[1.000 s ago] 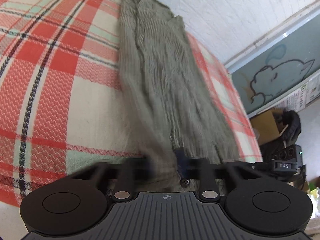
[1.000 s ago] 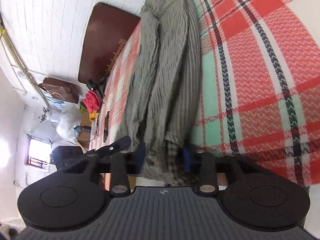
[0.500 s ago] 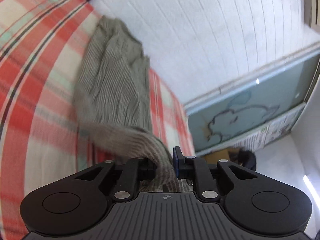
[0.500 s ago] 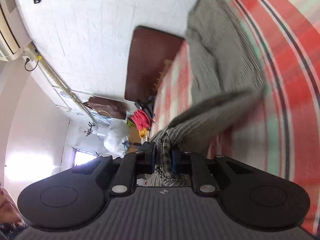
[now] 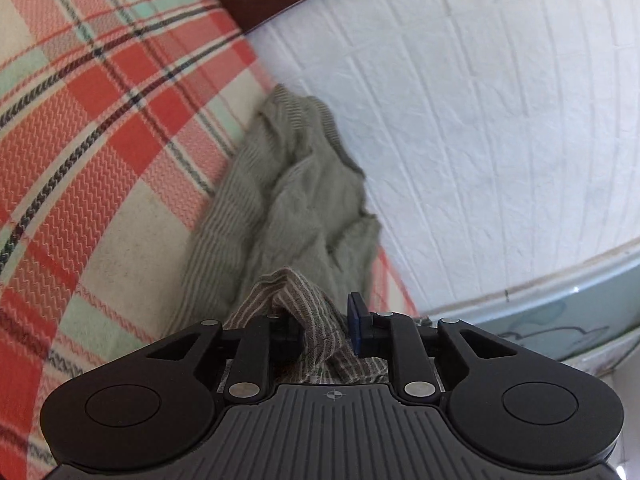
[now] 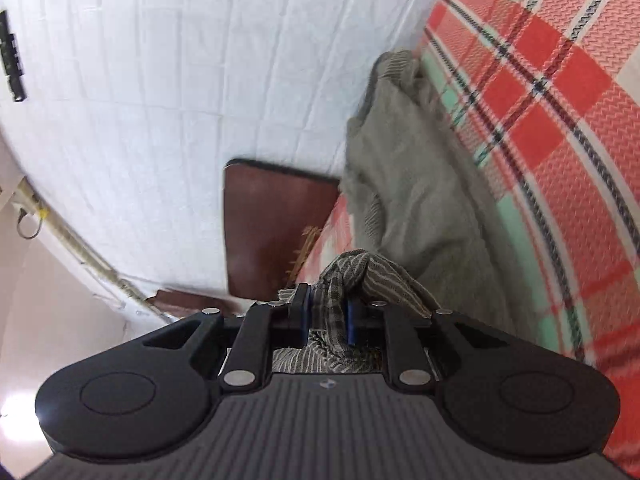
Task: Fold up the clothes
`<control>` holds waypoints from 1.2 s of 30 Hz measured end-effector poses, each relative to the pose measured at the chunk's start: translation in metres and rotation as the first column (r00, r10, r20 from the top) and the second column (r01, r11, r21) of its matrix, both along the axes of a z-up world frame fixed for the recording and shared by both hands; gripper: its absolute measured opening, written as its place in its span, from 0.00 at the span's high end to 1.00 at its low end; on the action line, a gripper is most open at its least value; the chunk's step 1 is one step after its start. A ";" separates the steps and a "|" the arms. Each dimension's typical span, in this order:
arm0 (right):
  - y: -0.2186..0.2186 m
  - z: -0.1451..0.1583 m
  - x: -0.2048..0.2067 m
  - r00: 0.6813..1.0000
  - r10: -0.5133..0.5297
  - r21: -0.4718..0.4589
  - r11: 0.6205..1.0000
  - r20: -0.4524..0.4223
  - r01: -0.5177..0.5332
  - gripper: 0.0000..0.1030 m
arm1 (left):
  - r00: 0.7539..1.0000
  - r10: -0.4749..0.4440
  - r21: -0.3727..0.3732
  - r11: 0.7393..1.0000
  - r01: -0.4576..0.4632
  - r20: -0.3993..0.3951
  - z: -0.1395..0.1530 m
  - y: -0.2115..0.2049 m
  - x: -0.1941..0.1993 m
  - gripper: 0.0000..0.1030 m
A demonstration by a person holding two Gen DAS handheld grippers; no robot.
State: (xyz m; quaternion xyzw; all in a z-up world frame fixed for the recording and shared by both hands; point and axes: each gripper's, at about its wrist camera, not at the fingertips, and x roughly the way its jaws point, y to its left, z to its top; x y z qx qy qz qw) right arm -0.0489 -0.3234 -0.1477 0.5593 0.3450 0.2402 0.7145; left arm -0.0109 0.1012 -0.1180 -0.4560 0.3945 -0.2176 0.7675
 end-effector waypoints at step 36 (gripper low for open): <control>0.018 0.025 -0.020 0.979 0.085 -0.421 0.907 0.183 0.000 0.37 | 0.971 -0.130 0.349 0.936 0.053 0.203 0.044 0.004 -0.025 0.22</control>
